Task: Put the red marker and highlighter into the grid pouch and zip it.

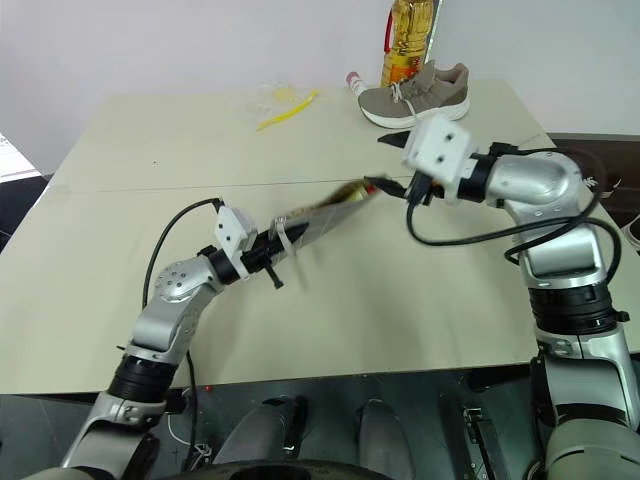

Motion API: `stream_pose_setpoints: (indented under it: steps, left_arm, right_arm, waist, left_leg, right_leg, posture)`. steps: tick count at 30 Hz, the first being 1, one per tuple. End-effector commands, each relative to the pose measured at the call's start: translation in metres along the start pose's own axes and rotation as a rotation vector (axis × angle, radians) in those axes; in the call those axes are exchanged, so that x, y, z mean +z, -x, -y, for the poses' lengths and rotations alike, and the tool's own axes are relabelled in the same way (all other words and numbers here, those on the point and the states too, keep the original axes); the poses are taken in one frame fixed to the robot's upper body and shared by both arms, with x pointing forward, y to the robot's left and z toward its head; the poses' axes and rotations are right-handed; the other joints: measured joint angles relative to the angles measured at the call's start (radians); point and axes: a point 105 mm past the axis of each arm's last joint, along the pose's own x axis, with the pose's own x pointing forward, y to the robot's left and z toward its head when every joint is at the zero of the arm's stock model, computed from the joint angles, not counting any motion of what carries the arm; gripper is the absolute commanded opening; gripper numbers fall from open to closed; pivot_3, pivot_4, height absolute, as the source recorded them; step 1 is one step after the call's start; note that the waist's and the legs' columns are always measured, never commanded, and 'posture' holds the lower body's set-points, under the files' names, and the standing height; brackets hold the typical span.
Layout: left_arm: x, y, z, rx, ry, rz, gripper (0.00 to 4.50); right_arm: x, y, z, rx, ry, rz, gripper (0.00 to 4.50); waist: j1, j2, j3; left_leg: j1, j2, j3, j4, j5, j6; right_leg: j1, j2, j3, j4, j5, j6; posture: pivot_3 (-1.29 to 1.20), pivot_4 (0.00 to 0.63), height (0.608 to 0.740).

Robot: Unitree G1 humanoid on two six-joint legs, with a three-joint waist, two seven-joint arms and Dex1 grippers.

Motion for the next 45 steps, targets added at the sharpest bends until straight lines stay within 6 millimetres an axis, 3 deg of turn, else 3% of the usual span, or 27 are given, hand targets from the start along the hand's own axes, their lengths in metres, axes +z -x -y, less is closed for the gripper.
stream_pose_setpoints:
  steps: [1, 7, 13, 17, 20, 24, 27, 32, 35, 39, 45]
  left_arm:
    - [0.018, -0.012, -0.008, 0.078, -0.033, 0.084, 0.0]
    - [0.018, -0.026, 0.003, 0.077, -0.012, 0.109, 0.0]
    - [0.015, -0.026, 0.009, 0.072, -0.011, 0.105, 0.0]
    - [0.015, -0.023, 0.009, 0.074, -0.014, 0.102, 0.0]
    - [0.014, -0.02, 0.008, 0.078, -0.018, 0.099, 0.0]
    - [0.014, -0.014, 0.004, 0.082, -0.025, 0.094, 0.0]
    - [0.012, -0.008, 0.001, 0.079, -0.039, 0.082, 0.0]
    - [0.002, 0.011, -0.001, 0.027, -0.074, 0.015, 0.0]
    - [-0.001, 0.02, -0.001, 0.004, -0.071, -0.012, 0.0]
    - [-0.005, 0.024, 0.0, -0.006, -0.08, -0.035, 0.0]
    - [-0.004, 0.021, 0.0, 0.013, -0.063, -0.023, 0.0]
  right_arm:
    - [-0.003, -0.002, -0.028, 0.07, -0.18, 0.005, 2.83]
    - [-0.024, -0.033, -0.059, 0.01, -0.441, -0.012, 2.83]
    - [-0.014, -0.06, -0.087, 0.054, -0.553, 0.03, 2.83]
    - [-0.012, -0.066, -0.094, 0.07, -0.576, 0.032, 1.57]
    - [-0.015, -0.064, -0.086, 0.047, -0.564, 0.016, 0.03]
    - [-0.025, -0.054, -0.064, -0.022, -0.495, -0.028, 0.03]
    - [-0.037, -0.041, -0.036, -0.122, -0.418, -0.081, 0.03]
    - [-0.049, -0.008, 0.037, -0.403, -0.297, -0.142, 0.03]
    - [-0.053, 0.009, 0.067, -0.536, -0.271, -0.166, 0.03]
    - [-0.054, 0.008, 0.064, -0.5, -0.263, -0.164, 0.03]
    - [-0.038, -0.012, 0.014, -0.227, -0.24, -0.119, 0.03]
  waist:
    - [-0.003, 0.0, 0.0]
    - [-0.013, 0.0, 0.0]
    - [-0.005, 0.0, 0.0]
    - [-0.006, 0.0, 0.0]
    - [-0.007, 0.0, 0.0]
    - [-0.006, 0.0, 0.0]
    - [-0.007, 0.0, 0.0]
    - [-0.011, 0.0, 0.0]
    - [-0.014, 0.0, 0.0]
    - [-0.01, 0.0, 0.0]
    - [-0.005, 0.0, 0.0]
  left_leg:
    - [0.0, 0.0, 0.0, 0.0, 0.0, 0.0]
    - [0.0, 0.001, 0.001, 0.0, 0.0, 0.0]
    - [0.0, 0.0, 0.001, 0.0, 0.0, 0.0]
    - [0.0, -0.001, 0.001, 0.0, 0.0, 0.0]
    - [0.0, 0.0, 0.001, 0.0, 0.0, 0.0]
    - [0.0, -0.001, 0.001, 0.0, 0.0, 0.0]
    - [0.0, -0.001, 0.001, 0.0, 0.0, 0.0]
    - [0.0, 0.0, 0.001, 0.0, 0.0, 0.0]
    - [0.0, 0.001, 0.001, -0.001, 0.0, 0.0]
    - [0.0, 0.001, 0.001, -0.001, 0.0, 0.0]
    - [-0.001, 0.0, 0.001, -0.001, 0.0, 0.0]
  right_leg:
    - [0.0, 0.0, 0.0, 0.0, 0.0, 0.0]
    - [-0.003, 0.001, 0.001, 0.002, 0.0, 0.0]
    - [-0.002, 0.002, 0.001, 0.002, 0.0, 0.0]
    - [-0.002, 0.002, 0.001, 0.002, 0.0, 0.0]
    - [-0.002, 0.003, 0.001, 0.002, 0.0, 0.0]
    - [-0.002, 0.003, 0.0, 0.002, 0.0, 0.0]
    - [-0.002, 0.003, 0.0, 0.002, 0.0, 0.0]
    - [-0.002, 0.003, 0.0, 0.002, 0.0, 0.0]
    - [-0.002, 0.002, 0.0, 0.002, 0.0, 0.0]
    - [-0.002, 0.002, 0.001, 0.002, 0.0, 0.0]
    - [-0.002, 0.001, 0.001, 0.001, 0.0, 0.0]
  posture:
    - [0.0, 0.15, 0.74]
    - [0.0, 0.15, 0.74]
    - [0.0, 0.15, 0.74]
    - [0.0, 0.15, 0.74]
    - [0.0, 0.15, 0.74]
    - [0.0, 0.15, 0.74]
    - [0.0, 0.15, 0.74]
    - [0.0, 0.15, 0.74]
    - [0.0, 0.15, 0.74]
    - [0.0, 0.15, 0.74]
    - [0.0, 0.15, 0.74]
